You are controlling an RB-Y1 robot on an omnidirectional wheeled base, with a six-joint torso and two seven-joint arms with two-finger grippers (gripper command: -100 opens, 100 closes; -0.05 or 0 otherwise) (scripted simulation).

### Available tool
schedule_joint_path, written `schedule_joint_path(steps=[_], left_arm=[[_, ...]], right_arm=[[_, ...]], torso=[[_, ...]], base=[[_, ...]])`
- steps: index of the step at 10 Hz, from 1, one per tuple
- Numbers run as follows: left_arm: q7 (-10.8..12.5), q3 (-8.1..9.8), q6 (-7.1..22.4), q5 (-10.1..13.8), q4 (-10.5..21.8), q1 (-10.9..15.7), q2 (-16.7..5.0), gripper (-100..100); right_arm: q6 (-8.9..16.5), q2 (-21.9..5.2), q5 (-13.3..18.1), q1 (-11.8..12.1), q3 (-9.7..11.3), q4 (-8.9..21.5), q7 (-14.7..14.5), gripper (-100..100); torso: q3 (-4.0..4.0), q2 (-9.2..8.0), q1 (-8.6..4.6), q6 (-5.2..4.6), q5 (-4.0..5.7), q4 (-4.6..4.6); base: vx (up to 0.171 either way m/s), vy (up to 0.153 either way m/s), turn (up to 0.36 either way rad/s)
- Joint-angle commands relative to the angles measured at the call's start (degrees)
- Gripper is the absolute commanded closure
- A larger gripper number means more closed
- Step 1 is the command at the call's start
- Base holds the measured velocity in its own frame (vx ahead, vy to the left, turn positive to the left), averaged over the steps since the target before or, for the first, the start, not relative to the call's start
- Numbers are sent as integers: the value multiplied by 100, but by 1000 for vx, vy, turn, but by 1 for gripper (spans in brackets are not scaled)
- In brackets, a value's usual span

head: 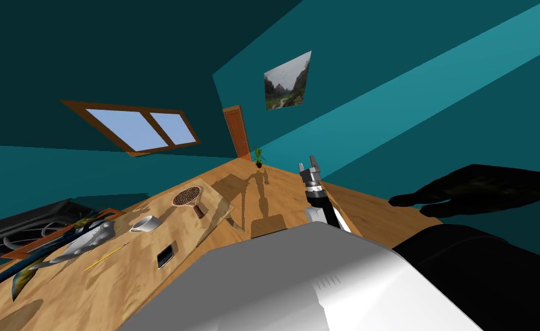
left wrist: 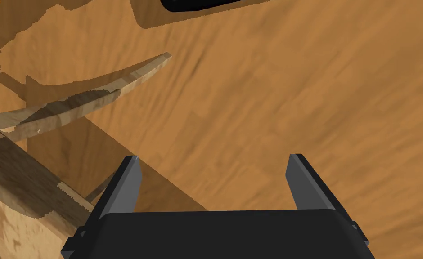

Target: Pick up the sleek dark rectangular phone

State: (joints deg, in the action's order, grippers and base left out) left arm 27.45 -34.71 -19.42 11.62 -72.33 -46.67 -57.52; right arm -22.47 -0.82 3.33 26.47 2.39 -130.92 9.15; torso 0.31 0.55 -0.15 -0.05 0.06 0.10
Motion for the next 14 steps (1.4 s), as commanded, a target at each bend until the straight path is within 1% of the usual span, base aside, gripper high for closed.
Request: schedule_joint_path(steps=[1,2,3,4,5,6,7,9,11,14], left_arm=[[62,-84,40,-28,259,75,-73,-100],[121,-173,62,-72,407,105,-210,-100],[121,-173,62,-72,493,105,-210,-100],[175,-254,84,-119,714,136,-332,-100],[175,-254,84,-119,714,136,-332,-100],[222,-330,105,-169,876,168,-438,-100],[264,-398,126,-222,1112,199,-529,-100],[330,-510,168,-329,1450,266,-670,-100],[373,-584,209,-435,1725,349,-752,-100],[404,-642,265,-571,2000,490,-767,-100]], right_arm=[[0,0,0,0,0,0,0,0],[0,0,0,1,-1,0,0,0],[0,0,0,1,-1,0,0,0],[0,0,0,1,-1,0,0,0],[0,0,0,0,-1,0,0,0],[0,0,0,0,-1,0,0,0],[0,0,0,0,0,0,0,0],[0,-1,0,1,-1,0,0,0],[0,-1,0,1,-1,0,0,0],[0,-2,0,1,-2,0,0,0]], torso=[[0,0,0,0,0,0],[2,1,12,5,-3,1],[8,14,13,1,-4,3],[3,2,11,5,-4,2],[1,1,12,2,-4,1],[-4,-10,10,5,-4,-1],[-3,-7,10,1,-4,-1],[14,23,18,2,-3,6],[15,25,29,2,-8,6],[1,-2,53,3,-13,1]], base=[[157,17,-72],[195,12,-105],[147,9,-68],[146,15,-112],[115,11,-73],[128,5,-156],[191,11,-193],[218,43,-161],[196,84,-143],[135,140,-121]])
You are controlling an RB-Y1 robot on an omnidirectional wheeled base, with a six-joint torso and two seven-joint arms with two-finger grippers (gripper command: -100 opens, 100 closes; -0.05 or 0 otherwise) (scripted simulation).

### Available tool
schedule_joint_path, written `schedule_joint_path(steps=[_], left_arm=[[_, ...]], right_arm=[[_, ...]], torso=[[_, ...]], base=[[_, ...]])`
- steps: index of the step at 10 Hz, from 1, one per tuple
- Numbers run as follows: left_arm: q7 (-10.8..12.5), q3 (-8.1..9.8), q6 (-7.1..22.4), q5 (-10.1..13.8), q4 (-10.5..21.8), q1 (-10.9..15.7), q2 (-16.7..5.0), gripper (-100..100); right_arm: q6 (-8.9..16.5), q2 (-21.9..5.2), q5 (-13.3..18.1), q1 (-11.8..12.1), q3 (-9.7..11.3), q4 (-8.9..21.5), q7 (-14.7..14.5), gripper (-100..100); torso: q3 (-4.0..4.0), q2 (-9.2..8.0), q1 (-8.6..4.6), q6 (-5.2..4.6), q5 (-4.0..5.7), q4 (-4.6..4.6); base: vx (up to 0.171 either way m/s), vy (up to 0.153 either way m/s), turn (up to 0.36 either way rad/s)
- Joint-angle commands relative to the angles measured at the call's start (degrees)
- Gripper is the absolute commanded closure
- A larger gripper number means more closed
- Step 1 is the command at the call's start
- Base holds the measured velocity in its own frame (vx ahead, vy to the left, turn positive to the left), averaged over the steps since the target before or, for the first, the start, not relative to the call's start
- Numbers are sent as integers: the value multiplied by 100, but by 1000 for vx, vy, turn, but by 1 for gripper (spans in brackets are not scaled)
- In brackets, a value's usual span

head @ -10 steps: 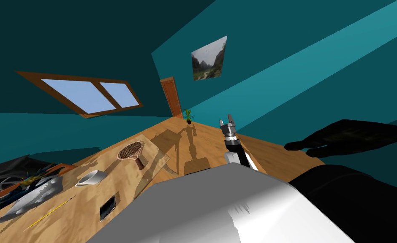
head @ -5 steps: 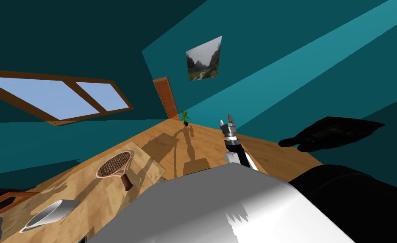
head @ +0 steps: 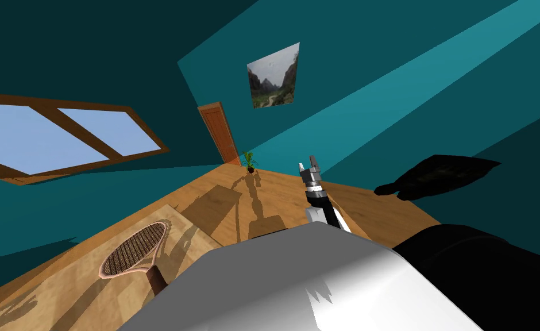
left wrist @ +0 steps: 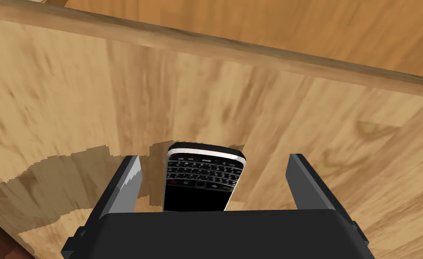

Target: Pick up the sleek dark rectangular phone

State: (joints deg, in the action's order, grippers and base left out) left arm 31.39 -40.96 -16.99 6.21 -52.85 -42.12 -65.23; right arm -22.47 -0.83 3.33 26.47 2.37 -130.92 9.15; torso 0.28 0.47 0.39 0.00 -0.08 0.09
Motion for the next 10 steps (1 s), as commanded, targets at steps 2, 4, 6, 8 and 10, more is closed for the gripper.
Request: schedule_joint_path(steps=[2,4,6,8,10], left_arm=[[0,-10,45,-49,61,42,18,-100],[-68,12,96,-88,157,103,175,-100],[-156,38,150,-133,276,177,386,-100],[-184,77,193,-132,220,144,403,-100],[-193,76,202,-135,229,144,410,100]], right_arm=[[0,0,0,0,0,0,0,0],[0,1,0,-1,1,0,0,0],[0,1,0,-1,1,0,0,0],[0,1,0,-1,1,0,0,0],[0,2,0,-1,1,0,0,0]], torso=[[-1,-1,7,0,-1,0],[-21,-37,-47,5,9,-8],[-26,-45,-41,5,9,-10],[-29,-51,-40,5,8,-11],[-29,-49,-58,3,12,-13]], base=[[87,126,-67],[8,26,-7],[7,58,-16],[-1,38,-7],[-1,3,-3]])
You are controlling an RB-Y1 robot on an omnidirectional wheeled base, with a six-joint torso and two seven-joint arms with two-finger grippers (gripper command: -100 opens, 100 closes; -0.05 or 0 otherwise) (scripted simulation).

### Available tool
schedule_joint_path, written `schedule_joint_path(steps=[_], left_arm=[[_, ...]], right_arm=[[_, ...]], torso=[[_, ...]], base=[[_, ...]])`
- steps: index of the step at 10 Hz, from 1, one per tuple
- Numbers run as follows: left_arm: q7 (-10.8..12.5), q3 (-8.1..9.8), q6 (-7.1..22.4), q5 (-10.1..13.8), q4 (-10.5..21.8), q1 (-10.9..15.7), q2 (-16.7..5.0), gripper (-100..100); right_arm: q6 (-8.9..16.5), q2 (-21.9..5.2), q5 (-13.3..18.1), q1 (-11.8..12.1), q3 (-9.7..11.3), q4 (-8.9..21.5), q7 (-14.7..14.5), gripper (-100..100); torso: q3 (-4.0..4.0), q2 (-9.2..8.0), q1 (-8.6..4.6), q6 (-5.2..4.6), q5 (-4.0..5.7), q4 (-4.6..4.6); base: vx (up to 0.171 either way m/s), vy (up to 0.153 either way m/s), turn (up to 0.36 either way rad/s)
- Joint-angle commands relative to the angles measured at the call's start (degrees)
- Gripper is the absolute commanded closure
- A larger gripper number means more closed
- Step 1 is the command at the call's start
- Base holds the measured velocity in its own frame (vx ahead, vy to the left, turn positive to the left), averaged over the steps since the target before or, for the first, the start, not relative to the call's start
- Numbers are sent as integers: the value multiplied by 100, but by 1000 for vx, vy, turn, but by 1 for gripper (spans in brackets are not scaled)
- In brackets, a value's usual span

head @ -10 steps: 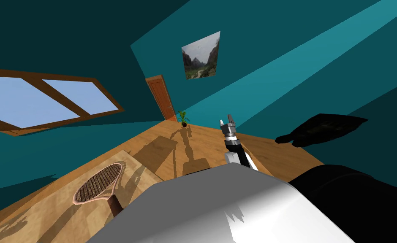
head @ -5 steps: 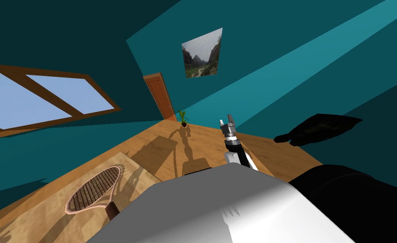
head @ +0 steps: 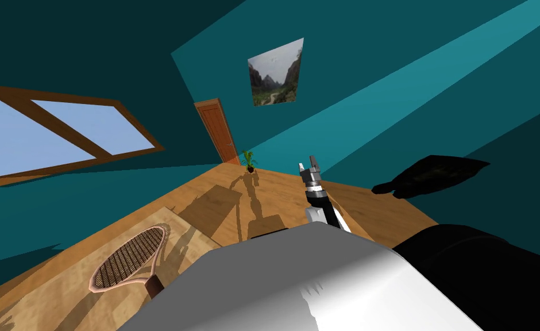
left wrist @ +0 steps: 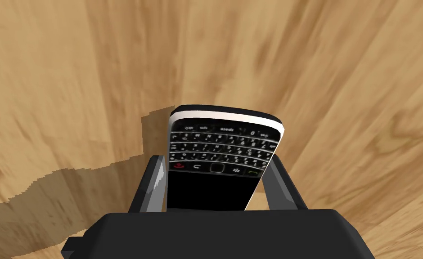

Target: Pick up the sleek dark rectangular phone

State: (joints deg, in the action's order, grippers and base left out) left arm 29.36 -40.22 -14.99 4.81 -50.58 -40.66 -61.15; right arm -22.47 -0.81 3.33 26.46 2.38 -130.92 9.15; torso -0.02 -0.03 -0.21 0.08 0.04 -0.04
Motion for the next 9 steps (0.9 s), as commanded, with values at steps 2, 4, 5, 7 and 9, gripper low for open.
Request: schedule_joint_path(steps=[2,4,5,7,9], left_arm=[[2,1,0,2,0,0,0,100],[7,3,0,4,1,0,1,0],[112,-55,-92,41,-40,-24,-181,100],[201,-82,-146,86,-159,-98,-393,100],[183,-94,-119,66,-107,-45,-315,0]], right_arm=[[0,0,0,0,0,0,0,0],[0,0,0,0,0,0,0,0],[0,0,0,0,0,0,0,0],[0,1,0,0,1,0,0,0],[0,0,0,0,0,0,0,0]], torso=[[0,0,-1,-1,0,0],[0,0,-1,-3,-1,1],[0,-1,-1,-3,-1,1],[-1,-3,-30,0,7,2],[-1,-3,-19,-1,4,1]], base=[[0,0,0],[0,0,0],[2,-50,24],[-14,-73,20],[-4,-17,4]])
